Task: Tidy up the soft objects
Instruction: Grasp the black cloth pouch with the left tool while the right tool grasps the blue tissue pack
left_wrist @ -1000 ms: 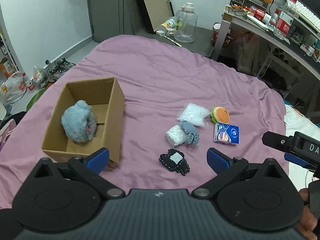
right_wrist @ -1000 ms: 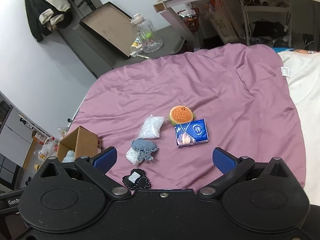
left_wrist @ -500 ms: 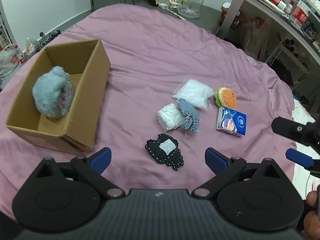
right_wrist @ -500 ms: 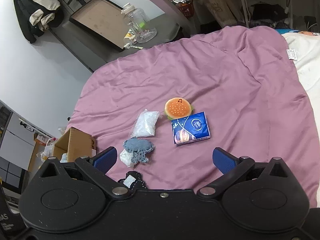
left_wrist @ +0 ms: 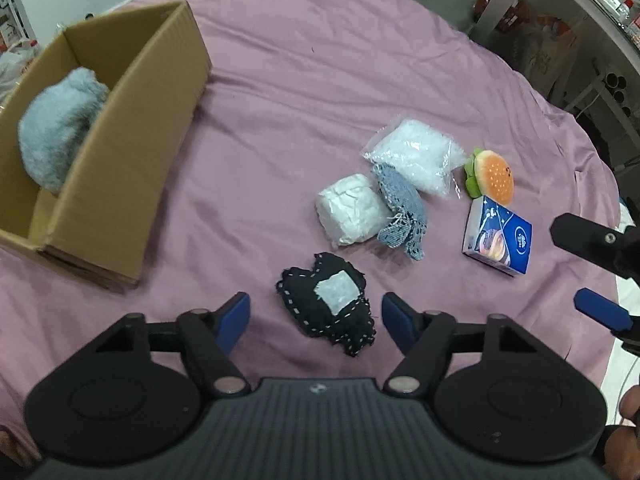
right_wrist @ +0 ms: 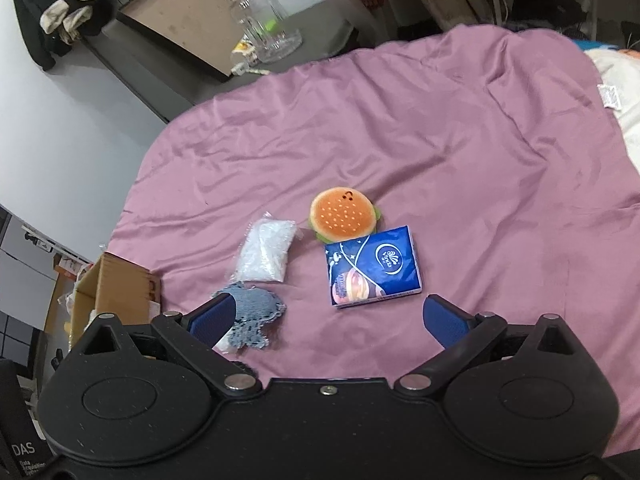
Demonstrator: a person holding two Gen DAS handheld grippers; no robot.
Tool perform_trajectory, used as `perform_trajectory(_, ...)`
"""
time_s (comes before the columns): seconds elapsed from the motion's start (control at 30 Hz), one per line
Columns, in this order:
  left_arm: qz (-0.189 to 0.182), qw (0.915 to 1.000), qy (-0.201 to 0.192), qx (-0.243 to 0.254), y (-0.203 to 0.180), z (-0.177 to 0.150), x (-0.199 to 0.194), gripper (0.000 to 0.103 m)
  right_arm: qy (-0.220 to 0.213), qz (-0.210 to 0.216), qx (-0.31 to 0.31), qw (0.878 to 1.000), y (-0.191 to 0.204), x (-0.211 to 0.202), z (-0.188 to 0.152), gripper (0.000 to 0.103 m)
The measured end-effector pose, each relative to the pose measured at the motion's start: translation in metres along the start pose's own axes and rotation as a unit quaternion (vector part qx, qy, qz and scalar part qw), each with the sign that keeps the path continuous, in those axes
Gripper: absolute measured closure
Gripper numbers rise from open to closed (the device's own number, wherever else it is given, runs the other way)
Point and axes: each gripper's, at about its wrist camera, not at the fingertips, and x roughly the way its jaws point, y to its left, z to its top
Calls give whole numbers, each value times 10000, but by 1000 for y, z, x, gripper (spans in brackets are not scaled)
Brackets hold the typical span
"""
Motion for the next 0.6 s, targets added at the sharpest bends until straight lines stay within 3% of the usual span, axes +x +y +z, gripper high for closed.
perform_trajectory(0.37,181,9994,251,-132,-3,9,35,35,328,-107,291,9990,-22,35,9,4)
perform_trajectory(0.6,307,9988,230,-308,-6,16,39,53,394,-378,133,9984,-22,55,12,4)
